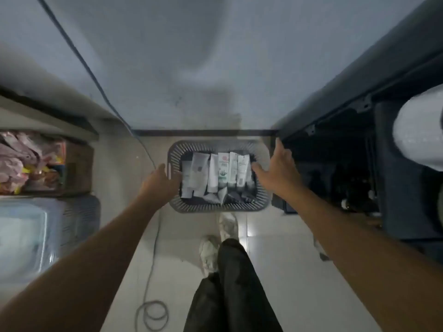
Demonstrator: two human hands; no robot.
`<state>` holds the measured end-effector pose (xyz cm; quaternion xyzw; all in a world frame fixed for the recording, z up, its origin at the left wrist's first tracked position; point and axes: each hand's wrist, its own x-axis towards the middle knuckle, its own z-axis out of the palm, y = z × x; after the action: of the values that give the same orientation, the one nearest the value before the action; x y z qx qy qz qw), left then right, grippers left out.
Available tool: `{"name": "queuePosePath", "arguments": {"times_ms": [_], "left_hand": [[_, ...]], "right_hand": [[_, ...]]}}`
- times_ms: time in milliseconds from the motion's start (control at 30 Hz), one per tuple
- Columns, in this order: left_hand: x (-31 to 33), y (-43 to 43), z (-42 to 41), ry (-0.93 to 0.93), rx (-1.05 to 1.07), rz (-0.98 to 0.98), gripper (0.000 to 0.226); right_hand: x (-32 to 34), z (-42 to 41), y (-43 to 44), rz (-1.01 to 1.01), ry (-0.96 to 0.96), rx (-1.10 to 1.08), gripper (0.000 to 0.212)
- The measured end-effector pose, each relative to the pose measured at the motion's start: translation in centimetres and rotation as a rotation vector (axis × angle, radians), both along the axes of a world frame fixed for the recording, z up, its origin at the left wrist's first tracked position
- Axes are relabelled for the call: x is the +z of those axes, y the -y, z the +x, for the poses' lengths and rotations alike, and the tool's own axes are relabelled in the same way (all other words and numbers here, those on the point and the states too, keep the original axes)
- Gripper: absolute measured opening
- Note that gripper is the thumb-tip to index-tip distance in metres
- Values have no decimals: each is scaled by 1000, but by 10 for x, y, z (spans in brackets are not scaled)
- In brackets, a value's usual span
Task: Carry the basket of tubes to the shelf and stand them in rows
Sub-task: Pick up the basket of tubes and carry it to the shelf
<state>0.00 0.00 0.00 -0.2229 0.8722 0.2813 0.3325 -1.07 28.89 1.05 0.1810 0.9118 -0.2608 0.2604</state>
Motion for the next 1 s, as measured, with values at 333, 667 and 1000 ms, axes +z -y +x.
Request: {"name": "queuePosePath", "arguments": {"times_ms": [333, 667, 1000], "left_hand": [[-130, -12, -2, 32, 186, -6, 79], [-133, -8, -12, -9, 139, 9, 75], [-3, -9, -4, -143, -98, -89, 82]], "right_hand": [[-161, 12, -7, -29, 142, -206, 108], [-152, 11, -13, 56, 142, -149, 110], [-20, 58, -8, 147, 12, -202, 99]]}}
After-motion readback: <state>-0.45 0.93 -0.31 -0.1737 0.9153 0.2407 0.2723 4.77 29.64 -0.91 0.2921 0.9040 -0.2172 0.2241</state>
